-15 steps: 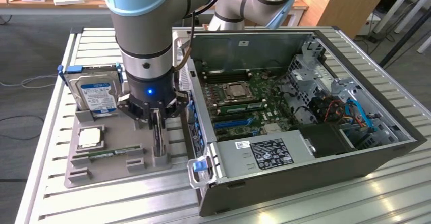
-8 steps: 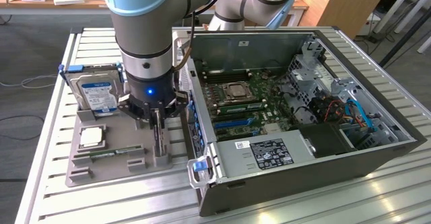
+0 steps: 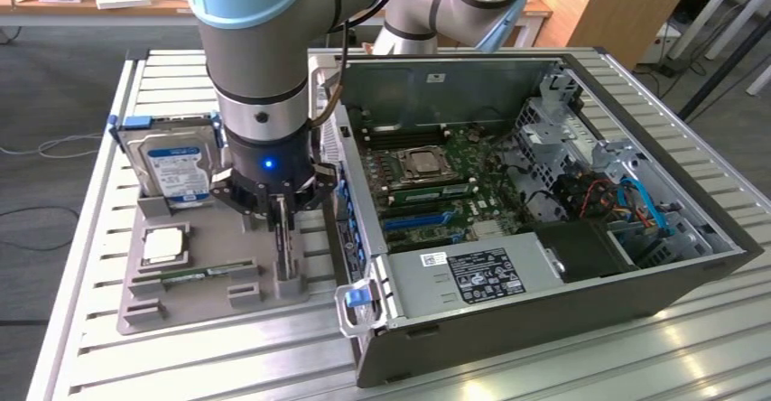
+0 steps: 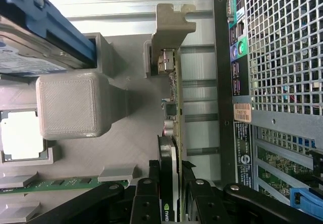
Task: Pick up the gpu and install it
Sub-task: 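Pick up the gpu and move the gpu toward the slot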
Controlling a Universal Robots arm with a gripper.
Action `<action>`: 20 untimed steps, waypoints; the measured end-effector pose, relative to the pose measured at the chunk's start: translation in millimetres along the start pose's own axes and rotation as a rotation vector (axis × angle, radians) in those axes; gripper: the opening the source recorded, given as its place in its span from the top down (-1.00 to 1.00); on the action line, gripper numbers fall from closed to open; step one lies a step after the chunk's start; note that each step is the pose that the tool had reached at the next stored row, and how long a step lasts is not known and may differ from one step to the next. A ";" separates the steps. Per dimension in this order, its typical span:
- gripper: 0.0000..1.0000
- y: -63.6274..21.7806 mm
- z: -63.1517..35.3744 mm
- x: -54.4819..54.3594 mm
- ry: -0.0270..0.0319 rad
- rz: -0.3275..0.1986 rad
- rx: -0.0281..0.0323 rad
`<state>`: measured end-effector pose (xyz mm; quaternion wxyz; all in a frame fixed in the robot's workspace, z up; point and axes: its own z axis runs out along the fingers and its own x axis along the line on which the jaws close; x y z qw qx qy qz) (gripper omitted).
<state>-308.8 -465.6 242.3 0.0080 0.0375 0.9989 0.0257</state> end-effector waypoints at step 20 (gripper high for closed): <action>0.44 2.1 -40.1 -1.0 -0.0001 0.000 0.0000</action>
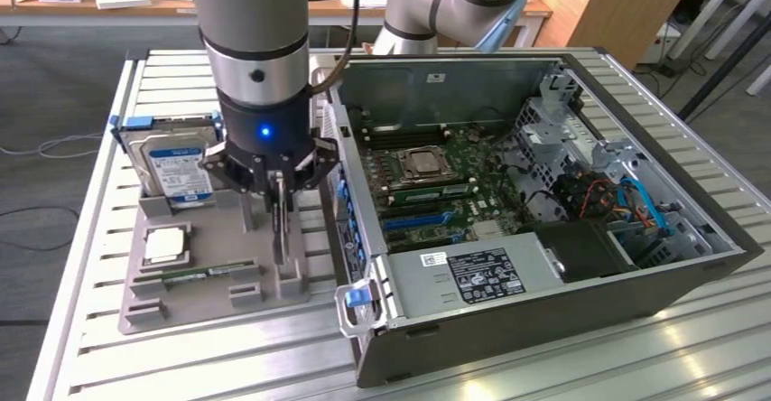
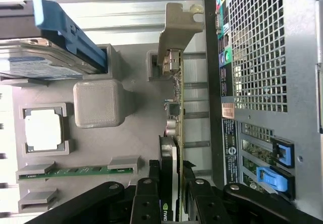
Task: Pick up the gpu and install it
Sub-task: 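Pick up the gpu and move the gpu toward the slot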
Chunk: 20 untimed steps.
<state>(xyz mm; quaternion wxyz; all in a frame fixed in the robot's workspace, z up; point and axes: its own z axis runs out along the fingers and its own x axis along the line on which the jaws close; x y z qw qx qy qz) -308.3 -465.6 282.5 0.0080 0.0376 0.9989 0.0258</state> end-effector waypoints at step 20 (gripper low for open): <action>0.44 3.7 -67.7 -3.1 0.0005 0.000 -0.0065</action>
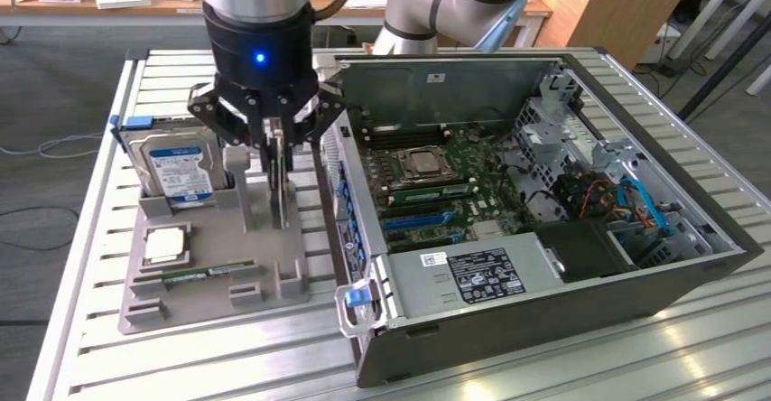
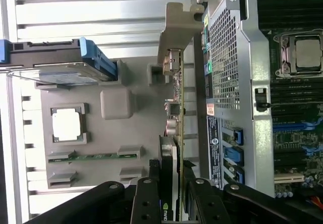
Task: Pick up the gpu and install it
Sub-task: 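Pick up the gpu and move the gpu toward the slot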
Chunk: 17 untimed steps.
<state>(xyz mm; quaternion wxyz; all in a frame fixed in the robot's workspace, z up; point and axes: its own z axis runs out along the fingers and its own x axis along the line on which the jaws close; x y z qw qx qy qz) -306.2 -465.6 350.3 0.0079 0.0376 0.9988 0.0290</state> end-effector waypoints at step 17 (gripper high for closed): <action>0.46 2.8 -44.5 -3.6 0.0005 0.000 -0.0065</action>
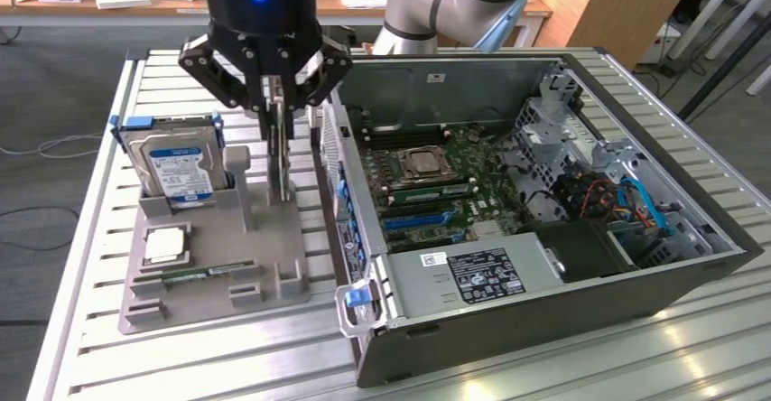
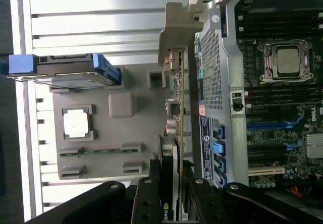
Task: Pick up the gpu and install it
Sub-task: 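Pick up the gpu and move the gpu toward the slot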
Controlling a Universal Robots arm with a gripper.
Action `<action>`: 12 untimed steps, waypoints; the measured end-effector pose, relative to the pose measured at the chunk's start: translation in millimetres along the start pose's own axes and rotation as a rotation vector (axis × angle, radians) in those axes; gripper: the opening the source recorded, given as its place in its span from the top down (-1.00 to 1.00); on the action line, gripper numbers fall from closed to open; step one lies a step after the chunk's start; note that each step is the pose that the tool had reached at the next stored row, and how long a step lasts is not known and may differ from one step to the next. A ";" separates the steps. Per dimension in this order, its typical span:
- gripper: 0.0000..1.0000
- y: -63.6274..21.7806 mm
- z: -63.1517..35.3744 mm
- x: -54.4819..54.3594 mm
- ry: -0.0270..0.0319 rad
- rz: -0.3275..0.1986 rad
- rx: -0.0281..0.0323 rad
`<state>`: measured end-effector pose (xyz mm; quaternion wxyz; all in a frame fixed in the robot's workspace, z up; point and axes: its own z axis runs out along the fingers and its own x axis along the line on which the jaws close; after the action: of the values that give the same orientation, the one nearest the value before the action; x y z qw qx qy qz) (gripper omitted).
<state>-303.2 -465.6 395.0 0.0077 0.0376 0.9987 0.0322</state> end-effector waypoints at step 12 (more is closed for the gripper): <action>0.46 2.6 -35.0 -3.9 0.0002 0.000 0.0000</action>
<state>-299.7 -465.6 430.1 0.0077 0.0376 0.9987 0.0322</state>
